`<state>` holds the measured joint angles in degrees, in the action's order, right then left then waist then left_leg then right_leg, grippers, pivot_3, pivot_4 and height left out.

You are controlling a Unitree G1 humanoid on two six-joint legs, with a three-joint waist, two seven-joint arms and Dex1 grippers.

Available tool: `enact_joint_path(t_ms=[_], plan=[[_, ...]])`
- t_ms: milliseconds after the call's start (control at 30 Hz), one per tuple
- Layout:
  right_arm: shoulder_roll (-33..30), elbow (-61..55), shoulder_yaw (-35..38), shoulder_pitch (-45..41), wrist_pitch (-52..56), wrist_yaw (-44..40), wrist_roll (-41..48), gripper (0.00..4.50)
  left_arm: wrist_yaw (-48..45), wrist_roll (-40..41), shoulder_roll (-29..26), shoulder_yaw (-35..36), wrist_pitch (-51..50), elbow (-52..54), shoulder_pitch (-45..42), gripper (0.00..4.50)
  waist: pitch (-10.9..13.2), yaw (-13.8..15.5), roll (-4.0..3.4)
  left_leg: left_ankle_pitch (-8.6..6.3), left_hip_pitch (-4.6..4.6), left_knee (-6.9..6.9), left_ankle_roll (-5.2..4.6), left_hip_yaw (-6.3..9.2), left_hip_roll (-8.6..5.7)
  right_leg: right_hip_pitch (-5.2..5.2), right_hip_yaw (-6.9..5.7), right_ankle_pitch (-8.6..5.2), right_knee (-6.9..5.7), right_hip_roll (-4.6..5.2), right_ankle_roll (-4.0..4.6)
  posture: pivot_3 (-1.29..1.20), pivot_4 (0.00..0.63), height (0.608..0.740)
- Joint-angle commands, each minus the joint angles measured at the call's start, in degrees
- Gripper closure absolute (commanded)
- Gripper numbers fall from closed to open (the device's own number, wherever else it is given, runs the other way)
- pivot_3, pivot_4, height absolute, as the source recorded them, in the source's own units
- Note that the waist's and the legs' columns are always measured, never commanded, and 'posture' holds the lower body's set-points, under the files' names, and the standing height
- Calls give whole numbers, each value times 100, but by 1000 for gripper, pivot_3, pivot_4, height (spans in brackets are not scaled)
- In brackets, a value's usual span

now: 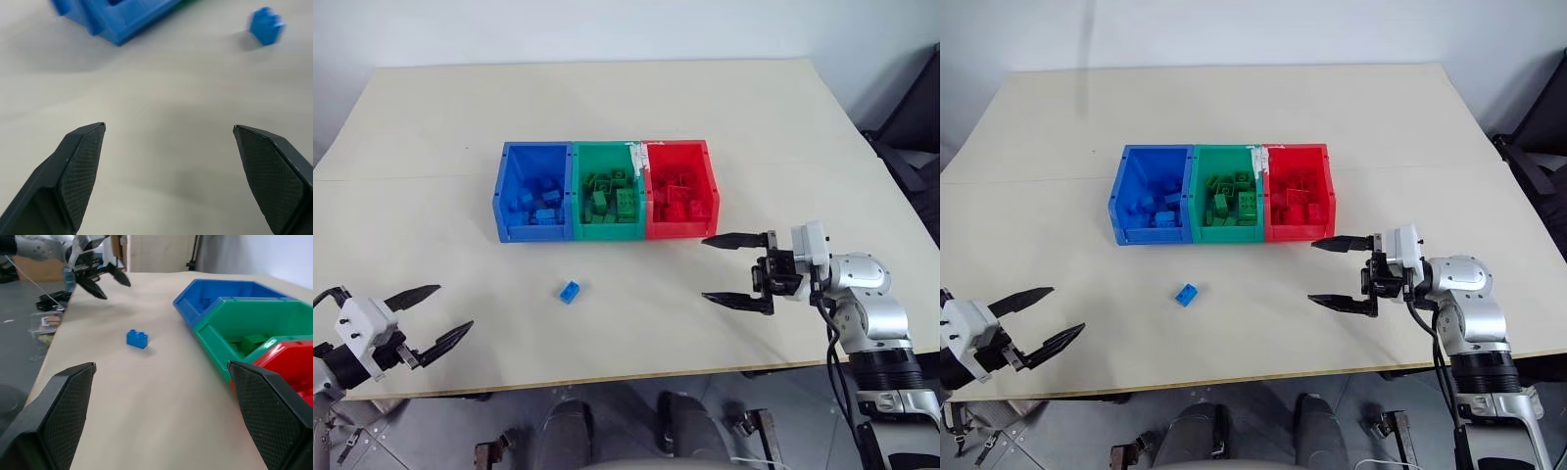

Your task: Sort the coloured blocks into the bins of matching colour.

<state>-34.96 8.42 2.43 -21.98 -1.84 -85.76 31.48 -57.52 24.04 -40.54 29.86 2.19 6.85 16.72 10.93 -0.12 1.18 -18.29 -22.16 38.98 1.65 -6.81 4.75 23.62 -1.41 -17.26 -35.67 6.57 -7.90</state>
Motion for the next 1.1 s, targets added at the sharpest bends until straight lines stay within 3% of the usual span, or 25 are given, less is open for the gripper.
enact_joint_path(t_ms=[33, 200, 567, 700, 1033, 1100], plan=[[-76, -192, -4, 110, -72, -239, 45, 0, 182, 43, 56, -473, -300, 690, -84, 57, 0, -14, 0, 0, 1, 0, 1, 0, 0, 0, 0, 0, -2, -1, 0, 0, 150, 740], [-125, -331, 92, 259, -45, -103, 39, 0, 990, -566, 210, -1256, -793, 1132, -444, 57, 0, -35, -1, 3, 3, -1, 12, -5, 3, 5, 2, -1, -6, -5, 1, 0, 150, 740], [-109, -962, 56, 758, 6, 59, 128, 0, 2106, -858, 927, -2573, -2134, 1779, -1036, 57, -1, -17, -1, 5, 5, 4, 16, -5, 3, 2, 4, 0, -8, -5, 0, 0, 150, 740], [-91, -1031, 73, 807, 9, 130, 98, 0, 2275, -1027, 999, -2783, -2219, 1648, -1169, 874, -1, -10, -1, 6, 6, 4, 17, -5, 2, 2, 5, 0, -8, -4, 0, 0, 150, 740], [-36, -998, 110, 736, -151, 184, 72, 0, 2325, -1200, 1088, -2960, -1958, 1460, -1182, 4023, -1, -8, -1, 6, 6, 6, 17, -5, 2, 1, 4, 0, -7, -4, 1, 0, 150, 740], [7, -990, 111, 678, -204, 213, 76, 0, 2340, -1151, 1155, -2850, -1776, 1366, -1153, 3998, -1, -9, -2, 6, 6, 6, 17, -5, 2, 1, 5, 0, -7, -4, 1, 0, 150, 740]])
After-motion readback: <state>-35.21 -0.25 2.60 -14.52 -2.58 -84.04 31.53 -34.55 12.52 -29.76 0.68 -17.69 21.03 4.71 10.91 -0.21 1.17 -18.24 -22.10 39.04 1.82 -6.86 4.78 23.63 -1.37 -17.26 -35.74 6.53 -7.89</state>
